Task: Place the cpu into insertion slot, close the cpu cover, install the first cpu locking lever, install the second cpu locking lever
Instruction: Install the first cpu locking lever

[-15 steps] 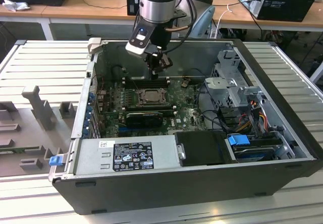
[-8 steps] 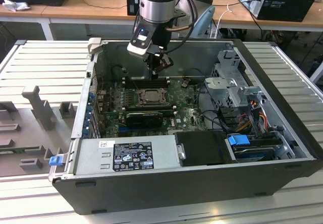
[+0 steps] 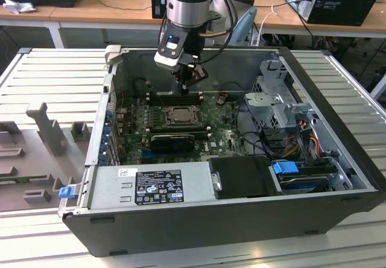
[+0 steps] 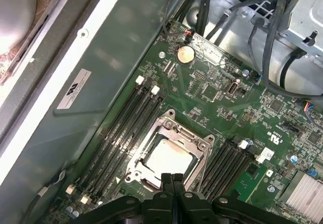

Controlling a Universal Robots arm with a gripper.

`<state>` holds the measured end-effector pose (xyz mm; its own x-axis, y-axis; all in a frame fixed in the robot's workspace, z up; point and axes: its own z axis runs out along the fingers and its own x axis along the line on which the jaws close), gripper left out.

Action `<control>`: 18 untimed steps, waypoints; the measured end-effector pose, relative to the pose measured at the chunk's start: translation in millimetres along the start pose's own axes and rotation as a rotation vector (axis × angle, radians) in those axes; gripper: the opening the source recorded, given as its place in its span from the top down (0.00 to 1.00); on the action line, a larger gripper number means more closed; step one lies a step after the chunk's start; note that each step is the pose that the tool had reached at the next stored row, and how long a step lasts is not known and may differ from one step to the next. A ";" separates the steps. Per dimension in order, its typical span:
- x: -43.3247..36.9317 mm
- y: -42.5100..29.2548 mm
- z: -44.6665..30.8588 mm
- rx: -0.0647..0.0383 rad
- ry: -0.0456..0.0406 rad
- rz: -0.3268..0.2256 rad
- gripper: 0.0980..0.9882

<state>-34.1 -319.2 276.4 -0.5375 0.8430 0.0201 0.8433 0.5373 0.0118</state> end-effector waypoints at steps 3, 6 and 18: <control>0.0 0.0 0.0 0.000 0.0002 -0.015 0.99; 0.0 0.0 0.0 0.001 0.0004 -0.031 0.99; 0.0 0.0 0.0 0.005 0.0028 -0.240 0.99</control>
<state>-34.1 -319.2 276.4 -0.7225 0.6911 0.0201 0.6914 0.7224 0.0118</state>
